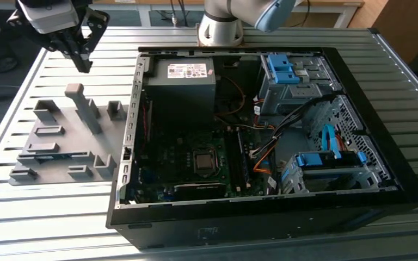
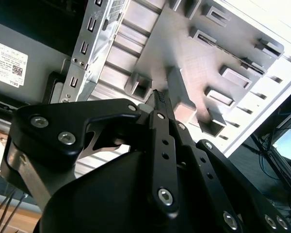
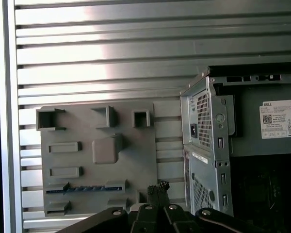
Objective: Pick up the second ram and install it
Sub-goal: 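Reach for the second ram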
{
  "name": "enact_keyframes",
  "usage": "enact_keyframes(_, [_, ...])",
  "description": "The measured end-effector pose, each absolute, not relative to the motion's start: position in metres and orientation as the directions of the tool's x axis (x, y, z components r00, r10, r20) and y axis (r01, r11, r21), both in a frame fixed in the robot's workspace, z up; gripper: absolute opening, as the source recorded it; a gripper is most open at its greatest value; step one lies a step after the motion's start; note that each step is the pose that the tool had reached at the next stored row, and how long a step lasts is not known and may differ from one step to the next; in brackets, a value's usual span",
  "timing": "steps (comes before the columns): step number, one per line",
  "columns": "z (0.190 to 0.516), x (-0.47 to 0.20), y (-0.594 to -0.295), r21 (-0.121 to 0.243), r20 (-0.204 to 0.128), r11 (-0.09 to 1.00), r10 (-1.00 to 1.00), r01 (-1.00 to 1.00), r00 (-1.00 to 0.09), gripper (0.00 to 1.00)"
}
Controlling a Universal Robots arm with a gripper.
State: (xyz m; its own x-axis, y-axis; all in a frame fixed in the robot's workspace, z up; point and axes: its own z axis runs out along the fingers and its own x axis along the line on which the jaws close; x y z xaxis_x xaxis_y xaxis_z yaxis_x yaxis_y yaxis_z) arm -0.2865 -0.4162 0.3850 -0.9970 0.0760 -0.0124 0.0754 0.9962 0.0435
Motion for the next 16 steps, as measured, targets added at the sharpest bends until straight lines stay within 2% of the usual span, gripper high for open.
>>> enact_keyframes(16, [0.385, -0.303, -0.418, 0.043, -0.012, 0.996, 0.076, 0.076, -0.997, 0.11])
